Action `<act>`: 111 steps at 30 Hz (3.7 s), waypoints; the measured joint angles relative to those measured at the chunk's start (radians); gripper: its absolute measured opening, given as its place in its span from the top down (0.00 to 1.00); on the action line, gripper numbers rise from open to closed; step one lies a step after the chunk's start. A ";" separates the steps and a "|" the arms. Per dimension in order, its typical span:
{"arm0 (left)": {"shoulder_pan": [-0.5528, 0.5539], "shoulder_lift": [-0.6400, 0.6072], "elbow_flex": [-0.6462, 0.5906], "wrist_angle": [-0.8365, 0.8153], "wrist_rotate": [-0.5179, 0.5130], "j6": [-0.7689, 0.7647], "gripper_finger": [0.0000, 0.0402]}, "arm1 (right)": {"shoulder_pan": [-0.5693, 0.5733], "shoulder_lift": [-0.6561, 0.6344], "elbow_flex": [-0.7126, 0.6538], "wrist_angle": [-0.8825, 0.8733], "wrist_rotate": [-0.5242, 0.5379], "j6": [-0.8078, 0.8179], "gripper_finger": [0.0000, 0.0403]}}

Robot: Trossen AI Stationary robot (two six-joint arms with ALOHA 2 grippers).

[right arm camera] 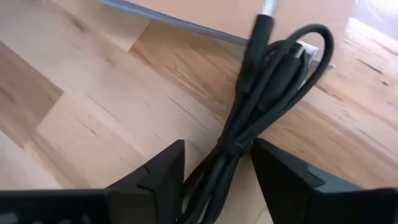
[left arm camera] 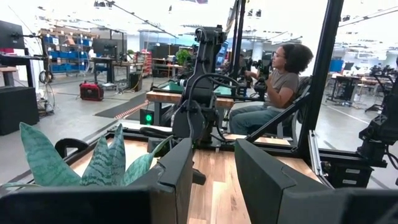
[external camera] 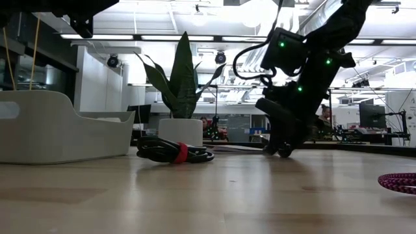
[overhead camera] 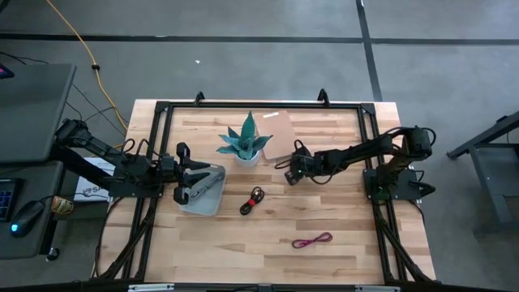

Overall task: Pick and place USB-C Cables
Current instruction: Put the top black charger cable into the bin

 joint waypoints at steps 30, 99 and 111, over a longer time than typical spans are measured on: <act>0.000 0.120 0.001 0.118 0.308 -0.076 0.75 | 0.297 -0.328 -0.004 0.466 0.051 -0.485 0.96; 0.001 0.803 0.302 0.495 0.153 0.030 0.91 | 0.342 0.019 0.298 0.729 -0.096 -0.742 0.95; 0.001 0.803 0.302 0.469 0.126 0.029 0.96 | 0.342 0.019 0.298 0.705 -0.085 -0.717 0.86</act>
